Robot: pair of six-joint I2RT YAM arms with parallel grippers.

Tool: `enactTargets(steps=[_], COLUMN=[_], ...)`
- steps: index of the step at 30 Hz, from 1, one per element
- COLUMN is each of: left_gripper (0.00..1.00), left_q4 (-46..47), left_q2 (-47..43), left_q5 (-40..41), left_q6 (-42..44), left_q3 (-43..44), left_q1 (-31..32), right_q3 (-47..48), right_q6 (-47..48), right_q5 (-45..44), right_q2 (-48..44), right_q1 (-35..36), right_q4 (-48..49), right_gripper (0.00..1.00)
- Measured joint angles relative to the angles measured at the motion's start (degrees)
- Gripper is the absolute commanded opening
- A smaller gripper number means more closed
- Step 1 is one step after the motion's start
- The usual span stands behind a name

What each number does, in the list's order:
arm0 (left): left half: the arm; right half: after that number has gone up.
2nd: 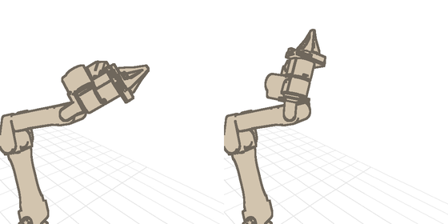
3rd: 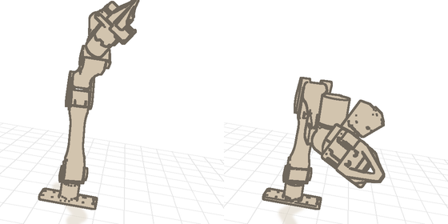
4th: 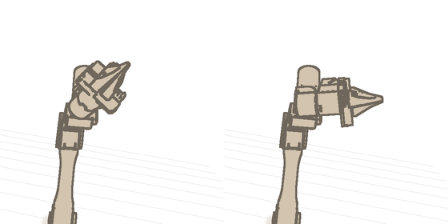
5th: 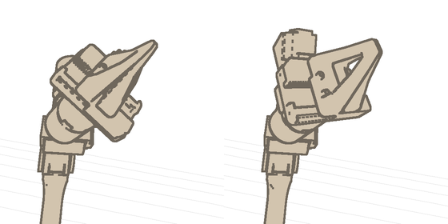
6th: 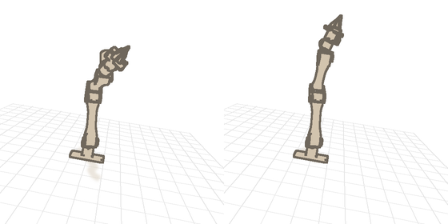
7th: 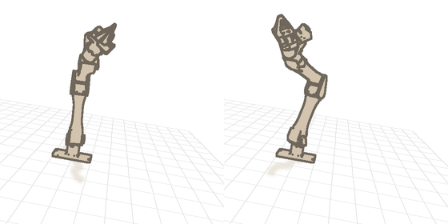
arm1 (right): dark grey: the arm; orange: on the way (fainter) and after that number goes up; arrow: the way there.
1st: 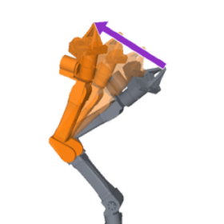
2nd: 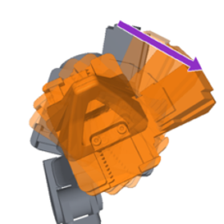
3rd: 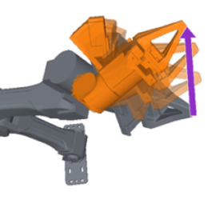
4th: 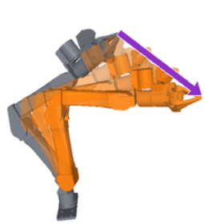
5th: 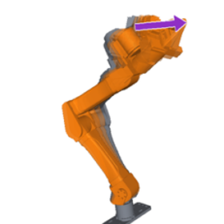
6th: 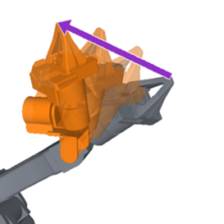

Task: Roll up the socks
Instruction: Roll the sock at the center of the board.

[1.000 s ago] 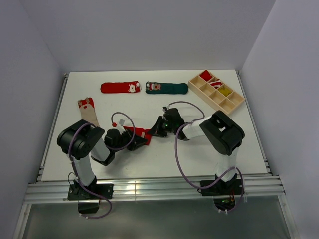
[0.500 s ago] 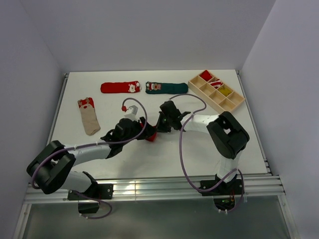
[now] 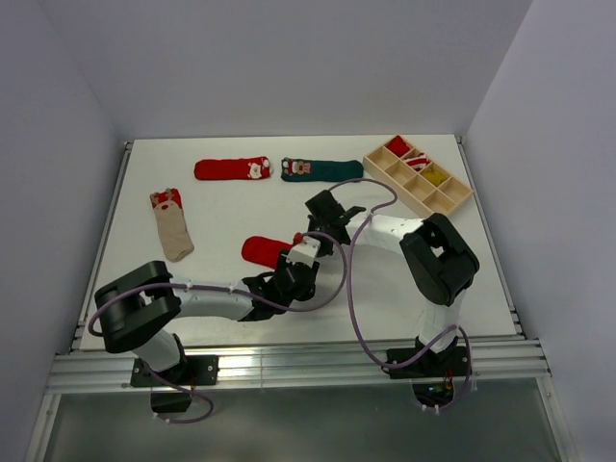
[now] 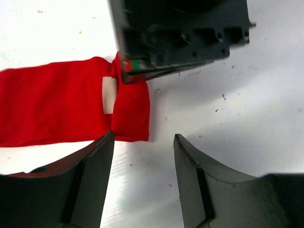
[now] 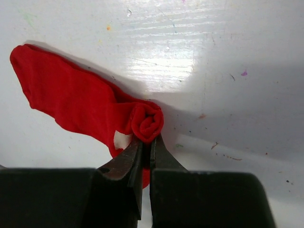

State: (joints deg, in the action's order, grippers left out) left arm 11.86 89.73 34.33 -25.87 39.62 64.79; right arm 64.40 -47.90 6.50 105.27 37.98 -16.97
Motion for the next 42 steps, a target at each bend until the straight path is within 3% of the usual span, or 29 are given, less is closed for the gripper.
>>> enactTargets(steps=[7,14,34,38,42], left_gripper=[0.56,0.5,0.37,0.29,0.11], left_q4=[-0.9,-2.6,-16.5,-18.7,-19.9], left_q2=[5.3,9.0,19.9,21.9,22.7], left_q5=[8.7,12.2,18.8,21.4,23.1], left_q6=[5.7,8.5,4.8,2.7,1.4], left_q3=[4.2,8.5,18.7,20.5,21.2], left_q1=[3.4,4.2,5.4,5.6,5.7], right_q3=[0.1,0.1,0.1,0.1,0.1], right_q6=[0.0,-0.1,-0.4,-0.4,-0.4], right_q5=[0.4,1.0,3.4,3.9,4.2], right_q2=[0.0,0.1,0.8,0.9,1.0], right_q1=[0.0,0.0,-0.6,-0.8,-0.9], right_q4=[-0.8,-0.8,-0.5,-0.3,0.0], right_gripper=[0.0,0.0,0.0,0.0,0.0])
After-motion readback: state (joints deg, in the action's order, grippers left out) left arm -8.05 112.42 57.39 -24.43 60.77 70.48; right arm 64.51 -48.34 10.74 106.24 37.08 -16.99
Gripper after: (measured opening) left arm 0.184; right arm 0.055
